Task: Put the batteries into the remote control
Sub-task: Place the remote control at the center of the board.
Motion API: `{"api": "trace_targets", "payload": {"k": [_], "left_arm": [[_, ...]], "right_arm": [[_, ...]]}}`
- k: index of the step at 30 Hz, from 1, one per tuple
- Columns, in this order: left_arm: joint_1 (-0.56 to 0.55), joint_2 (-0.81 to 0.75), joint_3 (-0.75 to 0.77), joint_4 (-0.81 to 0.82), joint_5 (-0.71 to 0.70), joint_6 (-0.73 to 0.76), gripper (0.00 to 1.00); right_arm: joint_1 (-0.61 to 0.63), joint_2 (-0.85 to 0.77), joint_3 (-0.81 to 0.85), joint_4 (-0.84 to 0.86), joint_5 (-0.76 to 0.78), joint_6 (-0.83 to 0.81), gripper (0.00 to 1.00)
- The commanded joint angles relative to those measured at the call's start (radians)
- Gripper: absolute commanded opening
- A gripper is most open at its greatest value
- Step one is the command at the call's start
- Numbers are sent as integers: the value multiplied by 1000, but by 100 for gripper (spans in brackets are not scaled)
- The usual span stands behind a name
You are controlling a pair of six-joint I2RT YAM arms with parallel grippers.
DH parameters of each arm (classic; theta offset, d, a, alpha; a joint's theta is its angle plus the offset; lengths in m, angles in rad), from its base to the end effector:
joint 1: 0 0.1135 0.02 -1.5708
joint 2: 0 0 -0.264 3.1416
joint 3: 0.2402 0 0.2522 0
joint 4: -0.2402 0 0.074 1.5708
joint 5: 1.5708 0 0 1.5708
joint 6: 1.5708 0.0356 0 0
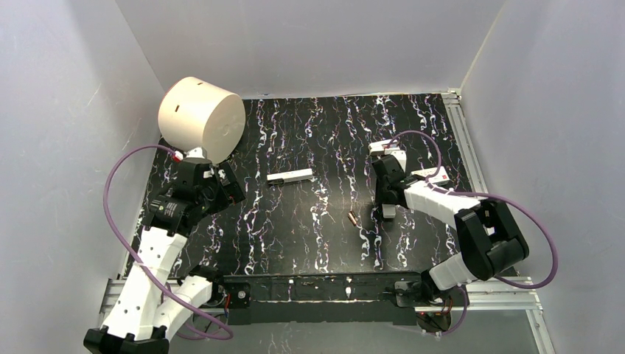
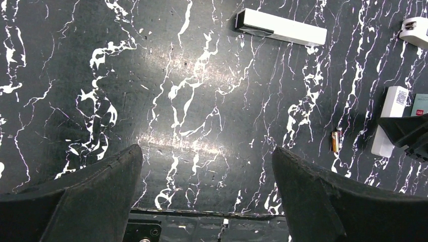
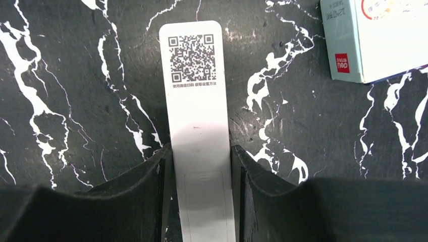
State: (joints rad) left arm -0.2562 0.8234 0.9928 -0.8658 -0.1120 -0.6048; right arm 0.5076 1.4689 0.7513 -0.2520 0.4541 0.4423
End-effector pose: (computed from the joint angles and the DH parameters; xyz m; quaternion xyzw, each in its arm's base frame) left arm 0.1517 -0.0356 0.3374 -0.1802 0.8867 -0.1303 0.4053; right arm 0.2498 0.1210 0.1728 0.0362 0.9323 -0.0593 0.3549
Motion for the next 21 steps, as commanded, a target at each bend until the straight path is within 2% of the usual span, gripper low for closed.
{"api": "trace_targets", "payload": {"k": [1, 7, 13, 15, 17, 21], "left_arm": [[6, 8, -8, 10, 30, 19, 98], [5, 26, -15, 12, 32, 46, 98], [7, 27, -18, 13, 24, 51, 98], [5, 28, -20, 16, 25, 53, 98], [6, 34, -26, 17, 31, 49, 94], [5, 53, -76, 40, 93, 17, 86]], "right_arm": [[-15, 10, 5, 0, -44, 17, 46], [-23, 47, 37, -40, -54, 25, 64], [-23, 1, 129, -100, -61, 10, 79], [-23, -11, 179, -79, -116, 8, 78], [-22, 8, 224, -39, -203, 22, 72], [-12, 165, 333, 54, -431, 86, 62]]}}
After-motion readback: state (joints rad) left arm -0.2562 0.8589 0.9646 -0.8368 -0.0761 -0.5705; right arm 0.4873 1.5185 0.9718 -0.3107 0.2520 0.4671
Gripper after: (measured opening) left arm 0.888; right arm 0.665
